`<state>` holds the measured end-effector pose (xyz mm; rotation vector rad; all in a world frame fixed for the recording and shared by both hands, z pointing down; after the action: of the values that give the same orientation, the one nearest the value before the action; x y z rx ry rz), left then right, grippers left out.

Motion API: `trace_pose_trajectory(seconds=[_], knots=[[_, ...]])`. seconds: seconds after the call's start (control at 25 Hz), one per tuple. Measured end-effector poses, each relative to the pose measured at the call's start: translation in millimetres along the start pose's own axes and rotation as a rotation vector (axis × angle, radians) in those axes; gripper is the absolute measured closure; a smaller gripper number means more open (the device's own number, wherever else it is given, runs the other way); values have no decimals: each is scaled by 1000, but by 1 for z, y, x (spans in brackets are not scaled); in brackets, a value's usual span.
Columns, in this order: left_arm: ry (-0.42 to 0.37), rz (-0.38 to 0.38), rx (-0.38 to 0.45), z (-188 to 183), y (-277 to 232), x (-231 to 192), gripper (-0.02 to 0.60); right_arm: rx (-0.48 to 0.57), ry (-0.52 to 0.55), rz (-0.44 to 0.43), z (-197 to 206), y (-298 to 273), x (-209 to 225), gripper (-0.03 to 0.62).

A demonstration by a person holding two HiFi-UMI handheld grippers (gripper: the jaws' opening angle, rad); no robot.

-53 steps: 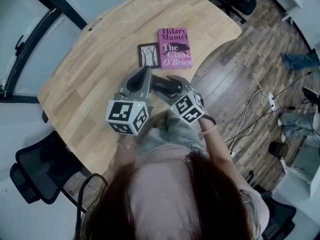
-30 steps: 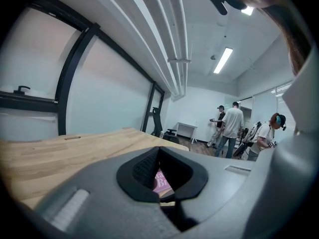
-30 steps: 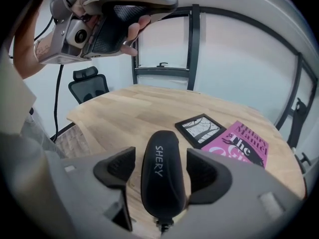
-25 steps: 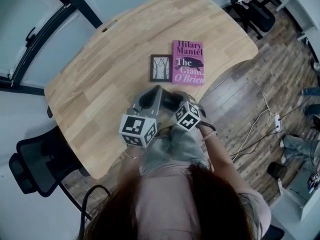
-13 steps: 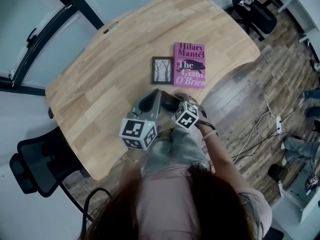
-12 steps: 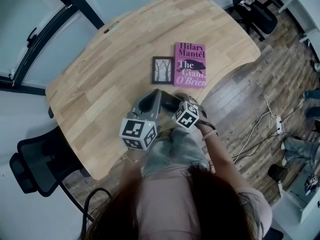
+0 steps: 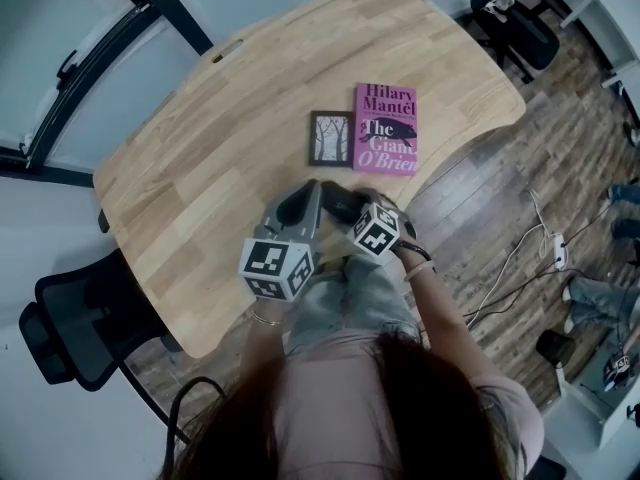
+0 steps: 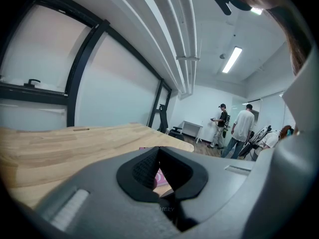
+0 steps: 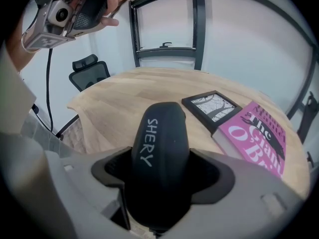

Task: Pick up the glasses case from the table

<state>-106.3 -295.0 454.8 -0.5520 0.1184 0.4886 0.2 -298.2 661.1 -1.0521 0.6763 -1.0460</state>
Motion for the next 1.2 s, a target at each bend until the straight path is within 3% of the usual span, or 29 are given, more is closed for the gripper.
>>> trace_pose_trajectory(seconds=[0.48, 1.2], knots=[[-25, 19, 5, -2, 10, -6, 575, 107, -190, 61, 2, 22, -2, 244], [-116, 110, 27, -10, 37, -7, 575, 265, -417, 221, -8, 74, -12, 246]])
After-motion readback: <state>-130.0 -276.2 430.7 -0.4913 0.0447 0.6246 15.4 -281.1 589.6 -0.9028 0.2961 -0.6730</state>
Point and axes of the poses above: the fingertips, and each gripper's own axes: y backward along the fingers, x to its right, z out of its underside, the point moved 6 cm from there along y, backward along the fingers, and after that the axes turned 12 degrees about -x, right-handed, at the moved point
